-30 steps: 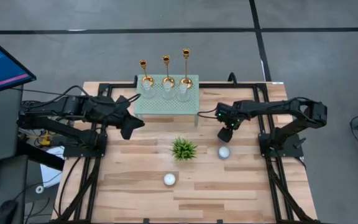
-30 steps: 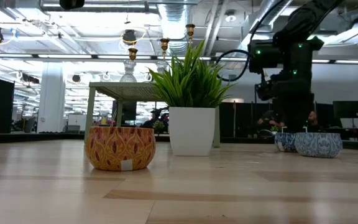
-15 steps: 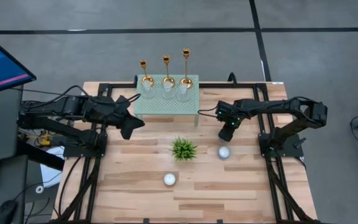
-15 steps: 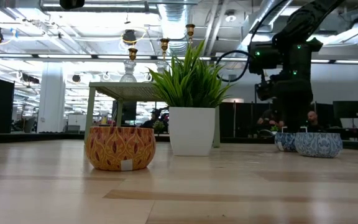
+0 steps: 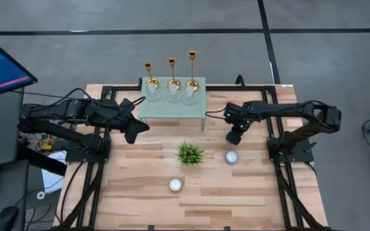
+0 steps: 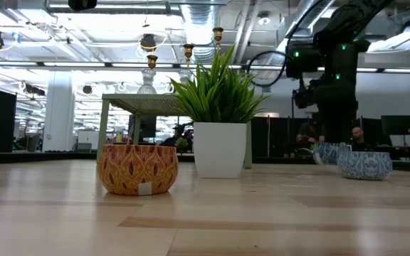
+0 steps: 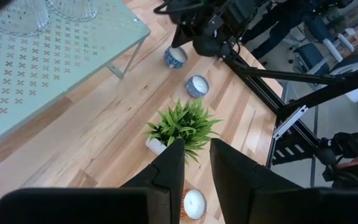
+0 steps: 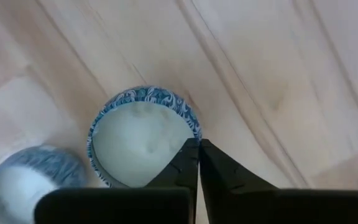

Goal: Pick & Place candle stick holders
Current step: Put the blue scented candle on the shelf

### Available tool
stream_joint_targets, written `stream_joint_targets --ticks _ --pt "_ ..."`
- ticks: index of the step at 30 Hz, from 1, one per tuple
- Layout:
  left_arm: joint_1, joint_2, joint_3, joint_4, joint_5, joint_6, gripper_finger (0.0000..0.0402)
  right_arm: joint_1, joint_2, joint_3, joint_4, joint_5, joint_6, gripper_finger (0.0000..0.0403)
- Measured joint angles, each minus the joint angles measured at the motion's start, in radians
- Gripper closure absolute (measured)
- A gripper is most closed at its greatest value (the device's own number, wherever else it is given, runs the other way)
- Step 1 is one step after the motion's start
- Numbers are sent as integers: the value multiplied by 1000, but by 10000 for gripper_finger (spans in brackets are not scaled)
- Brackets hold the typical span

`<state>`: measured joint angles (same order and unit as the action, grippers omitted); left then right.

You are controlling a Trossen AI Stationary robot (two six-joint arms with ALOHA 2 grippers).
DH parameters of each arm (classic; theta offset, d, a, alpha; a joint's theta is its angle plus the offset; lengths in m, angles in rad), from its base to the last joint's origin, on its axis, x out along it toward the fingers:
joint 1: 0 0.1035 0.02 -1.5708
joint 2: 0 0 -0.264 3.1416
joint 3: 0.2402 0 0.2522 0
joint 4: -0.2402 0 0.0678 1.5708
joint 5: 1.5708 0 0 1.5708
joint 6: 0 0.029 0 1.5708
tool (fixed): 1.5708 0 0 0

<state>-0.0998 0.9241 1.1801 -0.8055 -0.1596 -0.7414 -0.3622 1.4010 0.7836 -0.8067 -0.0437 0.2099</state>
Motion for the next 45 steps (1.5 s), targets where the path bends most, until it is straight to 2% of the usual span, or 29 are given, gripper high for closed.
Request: stream_joint_targets --ticks 6,13,21,29,36,40,45 --pt "0 0 0 2 0 2 325 1 -68 128 -171 46 34 402" --pt "0 0 0 2 0 4 325 3 -45 434 -289 49 62 403" --pt "0 0 0 2 0 4 325 17 147 851 -388 71 78 403" --pt "0 0 0 2 0 3 325 63 402 1180 -456 73 52 403" --pt "0 0 0 2 0 3 325 72 545 1305 -500 74 45 403" --pt "0 0 0 2 0 3 325 74 589 1319 -500 79 57 403" --pt "0 0 0 2 1 3 325 75 606 1318 -528 137 77 403"
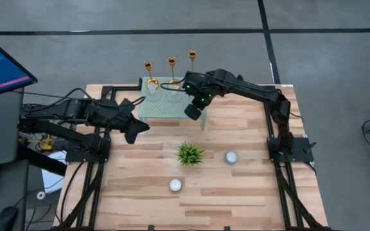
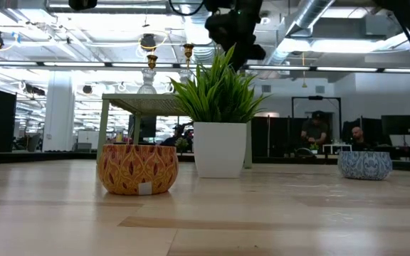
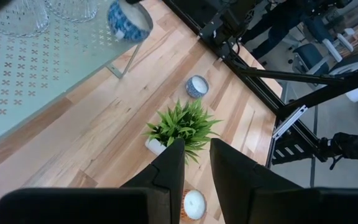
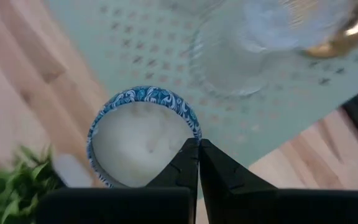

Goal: Pick & Place candle stick holders
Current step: Put the blue scented candle on the shelf

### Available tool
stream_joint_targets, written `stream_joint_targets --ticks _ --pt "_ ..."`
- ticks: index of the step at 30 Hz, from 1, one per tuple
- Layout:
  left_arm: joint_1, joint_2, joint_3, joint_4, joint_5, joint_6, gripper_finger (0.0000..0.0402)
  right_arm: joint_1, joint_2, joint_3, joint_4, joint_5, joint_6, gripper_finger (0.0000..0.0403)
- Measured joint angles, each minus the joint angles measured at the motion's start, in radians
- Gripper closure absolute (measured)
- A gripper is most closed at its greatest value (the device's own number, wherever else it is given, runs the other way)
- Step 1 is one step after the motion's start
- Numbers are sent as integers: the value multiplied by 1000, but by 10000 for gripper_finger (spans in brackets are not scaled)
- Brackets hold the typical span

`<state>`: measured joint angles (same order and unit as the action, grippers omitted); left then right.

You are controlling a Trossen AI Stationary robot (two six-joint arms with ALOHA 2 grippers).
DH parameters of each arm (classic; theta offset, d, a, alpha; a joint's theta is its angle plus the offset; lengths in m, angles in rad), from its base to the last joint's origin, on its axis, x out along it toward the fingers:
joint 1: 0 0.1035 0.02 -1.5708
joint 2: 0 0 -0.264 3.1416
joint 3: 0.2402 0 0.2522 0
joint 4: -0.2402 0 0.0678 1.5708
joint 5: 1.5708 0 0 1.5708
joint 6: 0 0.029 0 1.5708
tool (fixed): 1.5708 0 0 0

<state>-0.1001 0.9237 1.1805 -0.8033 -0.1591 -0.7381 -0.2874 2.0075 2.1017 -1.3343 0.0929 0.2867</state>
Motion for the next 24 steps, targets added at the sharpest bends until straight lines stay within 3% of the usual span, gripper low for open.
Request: stream_joint_targets --ticks 24 --pt "0 0 0 0 0 0 325 -16 10 0 33 40 29 403"
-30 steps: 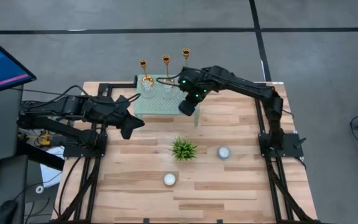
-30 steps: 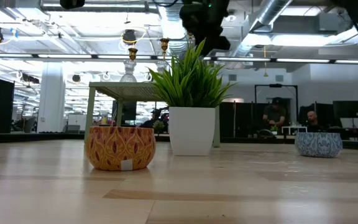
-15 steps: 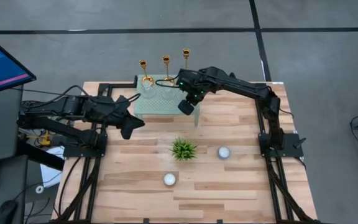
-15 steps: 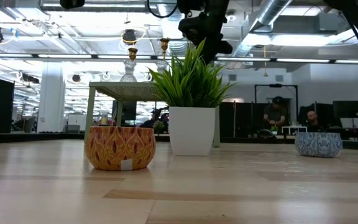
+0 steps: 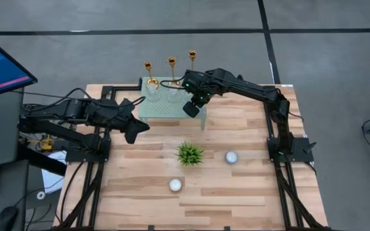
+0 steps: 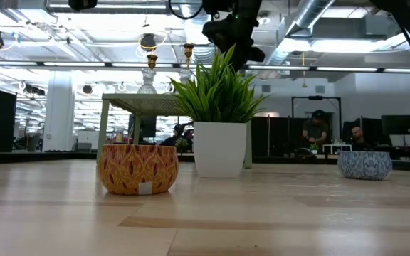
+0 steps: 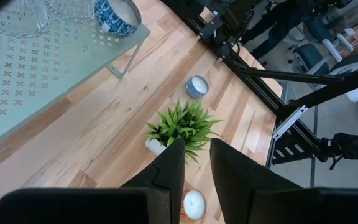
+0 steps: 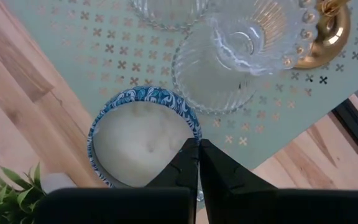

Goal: Pick & Place candle stick holders
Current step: Put the blue scented candle on the shelf

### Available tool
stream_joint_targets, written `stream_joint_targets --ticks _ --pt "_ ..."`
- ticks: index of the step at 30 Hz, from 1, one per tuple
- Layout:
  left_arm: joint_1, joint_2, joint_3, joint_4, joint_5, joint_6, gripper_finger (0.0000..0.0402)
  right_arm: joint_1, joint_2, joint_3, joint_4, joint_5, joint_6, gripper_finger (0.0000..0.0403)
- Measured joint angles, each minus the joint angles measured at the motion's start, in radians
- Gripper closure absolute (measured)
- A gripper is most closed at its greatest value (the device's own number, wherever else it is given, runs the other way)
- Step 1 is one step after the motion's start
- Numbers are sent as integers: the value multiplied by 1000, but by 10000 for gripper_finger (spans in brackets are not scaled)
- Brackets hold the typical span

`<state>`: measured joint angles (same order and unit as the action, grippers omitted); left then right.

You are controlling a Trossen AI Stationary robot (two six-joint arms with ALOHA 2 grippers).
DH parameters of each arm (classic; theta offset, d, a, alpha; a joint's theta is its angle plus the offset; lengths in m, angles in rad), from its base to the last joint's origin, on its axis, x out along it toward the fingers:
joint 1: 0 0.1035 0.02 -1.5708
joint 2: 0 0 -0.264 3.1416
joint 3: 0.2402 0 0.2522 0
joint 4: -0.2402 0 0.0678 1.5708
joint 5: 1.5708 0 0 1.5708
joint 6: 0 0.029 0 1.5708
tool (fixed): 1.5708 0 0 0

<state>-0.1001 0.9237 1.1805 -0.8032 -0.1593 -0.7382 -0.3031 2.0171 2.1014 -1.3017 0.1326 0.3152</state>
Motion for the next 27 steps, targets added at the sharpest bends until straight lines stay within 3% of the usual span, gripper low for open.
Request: stream_joint_targets --ticks 27 --pt "0 0 0 0 0 0 325 5 0 -16 9 31 -1 403"
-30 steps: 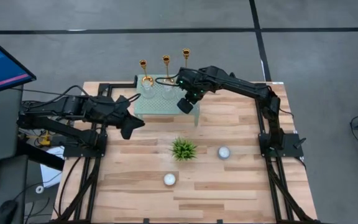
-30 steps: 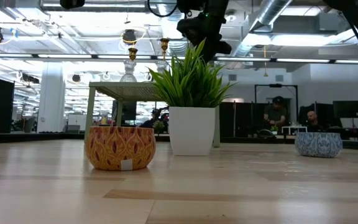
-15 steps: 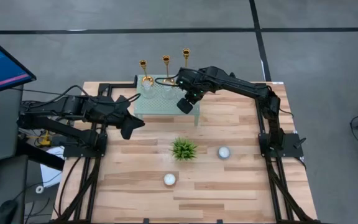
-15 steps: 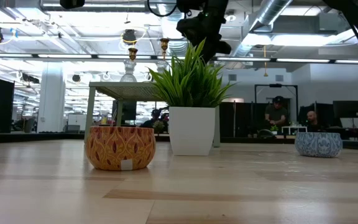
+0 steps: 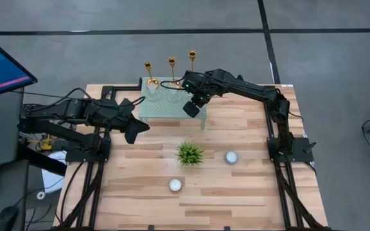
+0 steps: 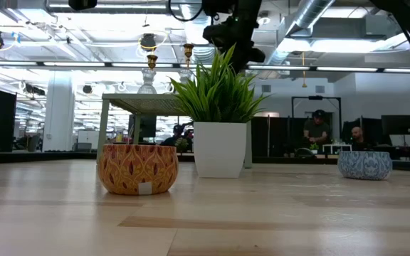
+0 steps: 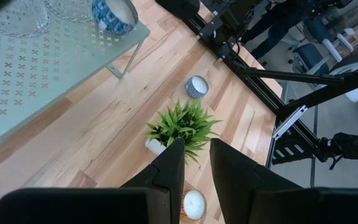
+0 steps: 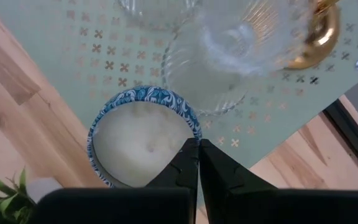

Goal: Pick & Place candle stick holders
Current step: Put the blue scented candle on the shelf, then move the light blue scented candle to the bottom of the table

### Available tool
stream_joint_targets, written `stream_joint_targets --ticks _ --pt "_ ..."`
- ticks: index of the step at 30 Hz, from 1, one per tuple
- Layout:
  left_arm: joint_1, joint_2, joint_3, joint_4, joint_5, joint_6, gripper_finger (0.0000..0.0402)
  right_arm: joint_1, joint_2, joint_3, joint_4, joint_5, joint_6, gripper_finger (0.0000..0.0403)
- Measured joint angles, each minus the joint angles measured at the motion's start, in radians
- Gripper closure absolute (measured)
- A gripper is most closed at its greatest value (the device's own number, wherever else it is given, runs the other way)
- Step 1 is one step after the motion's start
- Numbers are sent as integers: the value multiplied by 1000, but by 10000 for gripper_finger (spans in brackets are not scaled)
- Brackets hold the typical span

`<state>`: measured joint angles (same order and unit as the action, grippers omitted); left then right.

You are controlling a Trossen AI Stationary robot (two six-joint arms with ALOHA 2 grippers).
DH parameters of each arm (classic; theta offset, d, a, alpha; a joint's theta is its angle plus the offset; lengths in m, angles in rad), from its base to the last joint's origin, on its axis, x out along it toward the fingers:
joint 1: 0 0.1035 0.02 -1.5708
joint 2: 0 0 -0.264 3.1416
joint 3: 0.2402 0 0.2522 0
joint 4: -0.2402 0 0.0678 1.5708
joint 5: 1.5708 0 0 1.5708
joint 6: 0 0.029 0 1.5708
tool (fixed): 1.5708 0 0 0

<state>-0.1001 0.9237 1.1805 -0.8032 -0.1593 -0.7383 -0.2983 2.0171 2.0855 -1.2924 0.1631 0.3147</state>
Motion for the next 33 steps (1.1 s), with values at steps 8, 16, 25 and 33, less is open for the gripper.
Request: stream_joint_targets --ticks 8,16,25,33 --pt "0 0 0 1 0 0 325 14 0 -44 9 3 -1 403" --pt "0 0 0 4 0 0 325 7 0 -43 22 -7 -30 403" --pt "0 0 0 11 0 0 325 8 -2 -43 68 -6 -42 360" --pt "0 0 0 12 0 0 325 6 -2 -6 -7 -12 -58 308"
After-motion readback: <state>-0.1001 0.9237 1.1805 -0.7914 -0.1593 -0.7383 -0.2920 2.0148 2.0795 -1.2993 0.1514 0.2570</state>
